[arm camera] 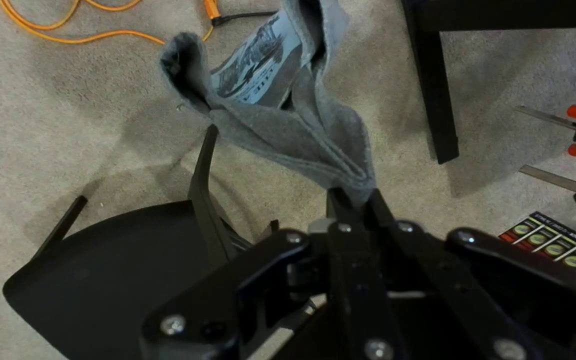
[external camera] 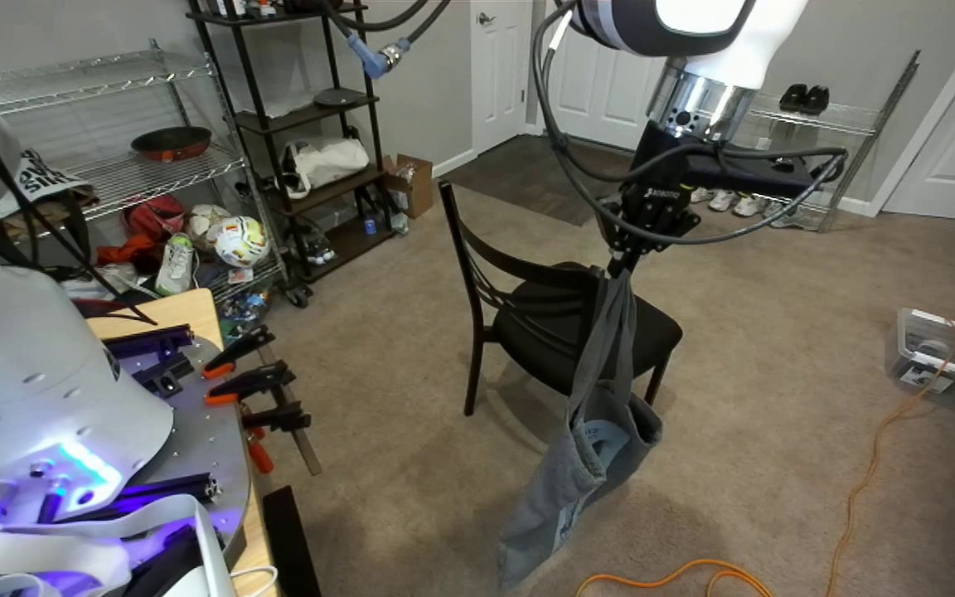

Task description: Move the bag to the right side of the chair

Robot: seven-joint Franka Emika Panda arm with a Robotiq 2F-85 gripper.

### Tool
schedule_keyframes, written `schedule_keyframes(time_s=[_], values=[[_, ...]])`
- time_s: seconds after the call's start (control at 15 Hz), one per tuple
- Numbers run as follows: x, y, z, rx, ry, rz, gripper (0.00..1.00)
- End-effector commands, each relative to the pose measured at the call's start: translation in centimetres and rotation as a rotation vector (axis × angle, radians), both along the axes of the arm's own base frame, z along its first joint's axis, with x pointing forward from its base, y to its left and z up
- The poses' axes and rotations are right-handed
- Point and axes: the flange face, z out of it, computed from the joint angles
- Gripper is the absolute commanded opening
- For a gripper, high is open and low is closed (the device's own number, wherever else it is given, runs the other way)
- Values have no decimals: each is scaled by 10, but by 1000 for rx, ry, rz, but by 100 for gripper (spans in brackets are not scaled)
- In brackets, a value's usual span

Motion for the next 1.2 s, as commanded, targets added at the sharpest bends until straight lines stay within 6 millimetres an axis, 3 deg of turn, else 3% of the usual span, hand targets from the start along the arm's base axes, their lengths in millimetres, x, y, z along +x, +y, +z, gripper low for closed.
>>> schedule_keyframes(time_s=[0.0,0.4,0.87,1.13], values=[[17,21,5,-8,-24,21,2],[38,60,5,-14,-53,75,2],[50,67,21,-26,-106,93,2],[54,78,22,-9,-47,68,2]])
